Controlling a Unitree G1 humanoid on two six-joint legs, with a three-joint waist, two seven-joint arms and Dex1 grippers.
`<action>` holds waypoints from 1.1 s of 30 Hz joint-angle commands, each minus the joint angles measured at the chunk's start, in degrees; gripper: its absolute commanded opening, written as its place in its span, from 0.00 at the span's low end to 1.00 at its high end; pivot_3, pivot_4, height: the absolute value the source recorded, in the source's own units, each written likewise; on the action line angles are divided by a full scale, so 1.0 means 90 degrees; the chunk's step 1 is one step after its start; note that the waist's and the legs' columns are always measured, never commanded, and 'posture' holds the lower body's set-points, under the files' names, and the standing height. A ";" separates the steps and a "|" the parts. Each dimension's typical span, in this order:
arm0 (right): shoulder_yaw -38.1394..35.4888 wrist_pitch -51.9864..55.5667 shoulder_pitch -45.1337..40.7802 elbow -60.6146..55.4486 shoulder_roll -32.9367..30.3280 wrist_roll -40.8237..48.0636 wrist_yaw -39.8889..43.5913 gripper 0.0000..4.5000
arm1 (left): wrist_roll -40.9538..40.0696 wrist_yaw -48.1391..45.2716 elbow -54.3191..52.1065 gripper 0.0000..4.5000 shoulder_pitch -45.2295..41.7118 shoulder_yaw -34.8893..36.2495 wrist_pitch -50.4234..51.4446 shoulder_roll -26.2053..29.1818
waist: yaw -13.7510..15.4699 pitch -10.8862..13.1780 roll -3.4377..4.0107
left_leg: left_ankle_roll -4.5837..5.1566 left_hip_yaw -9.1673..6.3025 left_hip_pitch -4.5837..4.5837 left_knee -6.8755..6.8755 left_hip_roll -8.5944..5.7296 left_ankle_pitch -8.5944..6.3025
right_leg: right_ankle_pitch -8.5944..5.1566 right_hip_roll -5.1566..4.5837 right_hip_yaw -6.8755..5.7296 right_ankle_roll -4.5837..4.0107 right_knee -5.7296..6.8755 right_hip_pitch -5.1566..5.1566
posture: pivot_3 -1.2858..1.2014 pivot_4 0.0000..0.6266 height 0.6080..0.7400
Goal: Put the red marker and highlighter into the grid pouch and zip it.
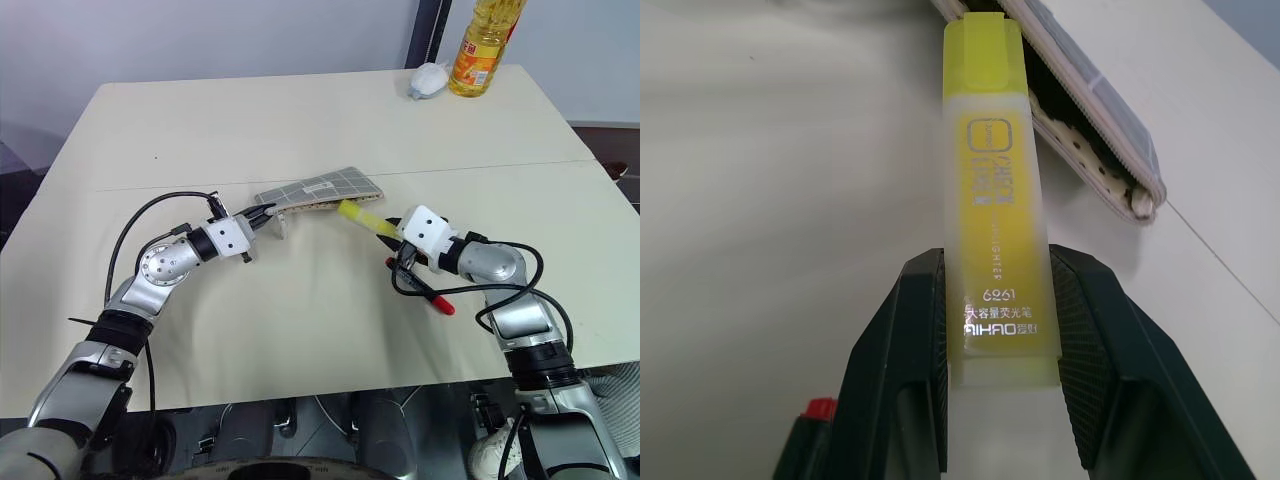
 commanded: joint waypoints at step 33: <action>0.0273 -0.0515 -0.1047 -0.0731 0.0288 0.0875 0.0879 0.99 | -0.0983 -0.0992 -0.0668 0.00 0.0160 0.0075 -0.0221 0.0132 | -0.0001 0.0000 0.0001 | -0.0001 0.0008 0.0003 0.0007 0.0001 0.0002 | 0.0002 0.0003 -0.0001 -0.0001 0.0006 0.0007 | 0.52 0.24 1.00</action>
